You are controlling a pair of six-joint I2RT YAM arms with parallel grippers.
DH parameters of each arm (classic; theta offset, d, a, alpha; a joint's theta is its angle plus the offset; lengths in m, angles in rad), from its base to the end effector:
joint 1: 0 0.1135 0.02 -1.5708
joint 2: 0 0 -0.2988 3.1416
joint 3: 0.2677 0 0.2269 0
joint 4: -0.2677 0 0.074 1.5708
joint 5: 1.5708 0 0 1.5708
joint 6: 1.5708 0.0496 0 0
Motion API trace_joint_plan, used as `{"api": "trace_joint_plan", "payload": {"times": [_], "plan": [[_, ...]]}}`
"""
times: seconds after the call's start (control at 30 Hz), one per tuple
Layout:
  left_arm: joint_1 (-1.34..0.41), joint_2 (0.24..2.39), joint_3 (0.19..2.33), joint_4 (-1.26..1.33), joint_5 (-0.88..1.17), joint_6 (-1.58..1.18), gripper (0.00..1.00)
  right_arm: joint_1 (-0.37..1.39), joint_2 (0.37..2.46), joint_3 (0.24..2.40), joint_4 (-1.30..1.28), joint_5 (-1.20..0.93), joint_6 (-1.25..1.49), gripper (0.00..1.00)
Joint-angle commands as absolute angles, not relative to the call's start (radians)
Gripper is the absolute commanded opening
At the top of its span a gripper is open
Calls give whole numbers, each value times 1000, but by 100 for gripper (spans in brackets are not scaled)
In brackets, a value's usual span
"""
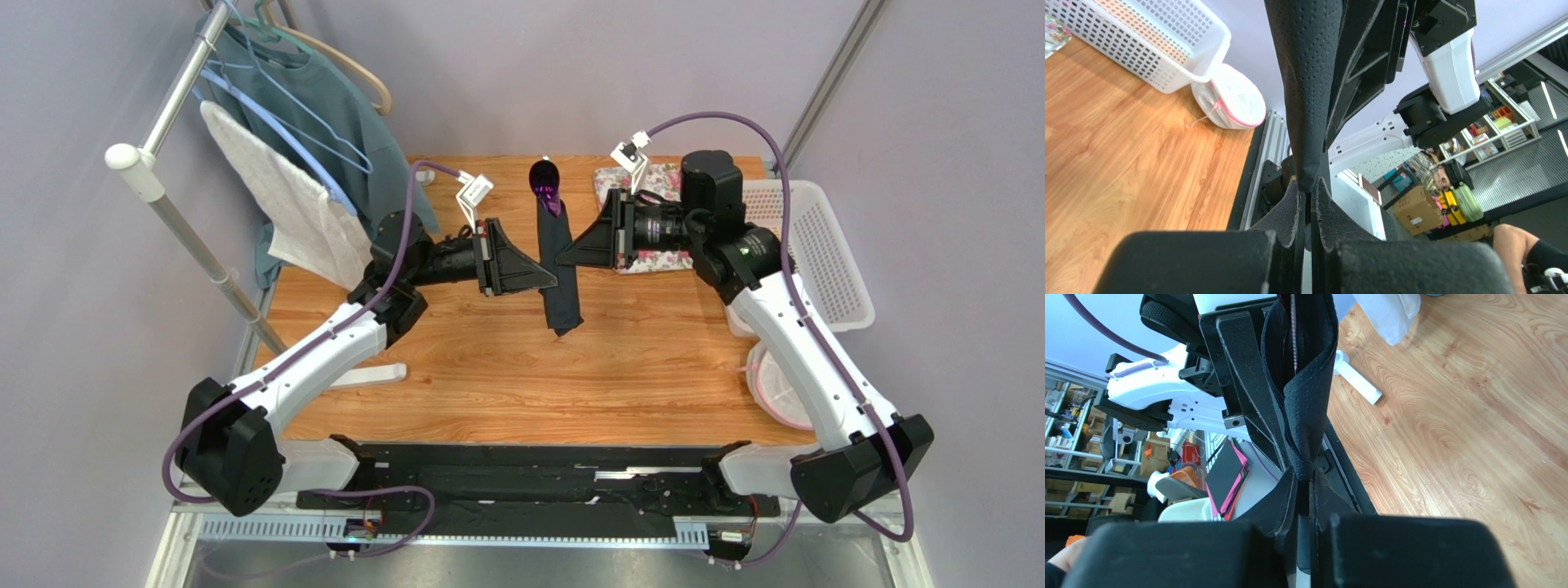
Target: Place the utensils on the paper napkin and roll it up
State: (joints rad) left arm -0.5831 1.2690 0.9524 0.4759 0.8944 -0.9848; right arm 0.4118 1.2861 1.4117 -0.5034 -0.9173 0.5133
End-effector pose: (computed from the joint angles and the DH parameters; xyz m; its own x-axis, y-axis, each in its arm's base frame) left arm 0.1970 -0.1763 0.4044 -0.7494 -0.1304 -0.6491 0.6564 -0.0183 -0.7542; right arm 0.2064 0.1331 0.4488 -0.7461 -0.0001 -0.6659 -0.6351 0.3005 0.7116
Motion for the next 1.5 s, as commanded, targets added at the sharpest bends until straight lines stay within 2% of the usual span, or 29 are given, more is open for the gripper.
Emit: {"api": "trace_joint_plan", "payload": {"times": [0.0, 0.07, 0.1, 0.2, 0.27, 0.57, 0.87, 1.03, 1.13, 1.17, 1.27, 1.47], "plan": [[-592, 1227, 953, 560, 917, -969, 0, 410, 1290, 1479, -439, -908, 523, 11], [-592, 1226, 950, 568, 916, -971, 0, 410, 1292, 1493, -455, -905, 511, 33], [-591, 1226, 953, 568, 905, -971, 0, 407, 1289, 1494, -478, -896, 505, 47], [-577, 1232, 966, 568, 897, -974, 0, 405, 1261, 1459, -517, -894, 476, 54], [-575, 1241, 976, 572, 903, -977, 0, 405, 1240, 1395, -515, -893, 483, 54], [-577, 1250, 980, 578, 897, -988, 0, 407, 1195, 1279, -367, -917, 627, 49], [-578, 1259, 971, 618, 877, -1019, 0, 408, 1200, 1204, -203, -910, 752, 31], [-578, 1261, 973, 623, 879, -1025, 0, 417, 1209, 1207, -187, -913, 776, 33], [-578, 1264, 973, 629, 879, -1026, 0, 426, 1210, 1201, -164, -911, 791, 25], [-578, 1266, 973, 627, 879, -1026, 0, 426, 1212, 1201, -154, -914, 799, 16], [-578, 1262, 976, 621, 882, -1025, 0, 428, 1213, 1203, -149, -925, 796, 0], [-578, 1255, 973, 603, 888, -1009, 1, 413, 1207, 1224, -190, -940, 755, 0]]}}
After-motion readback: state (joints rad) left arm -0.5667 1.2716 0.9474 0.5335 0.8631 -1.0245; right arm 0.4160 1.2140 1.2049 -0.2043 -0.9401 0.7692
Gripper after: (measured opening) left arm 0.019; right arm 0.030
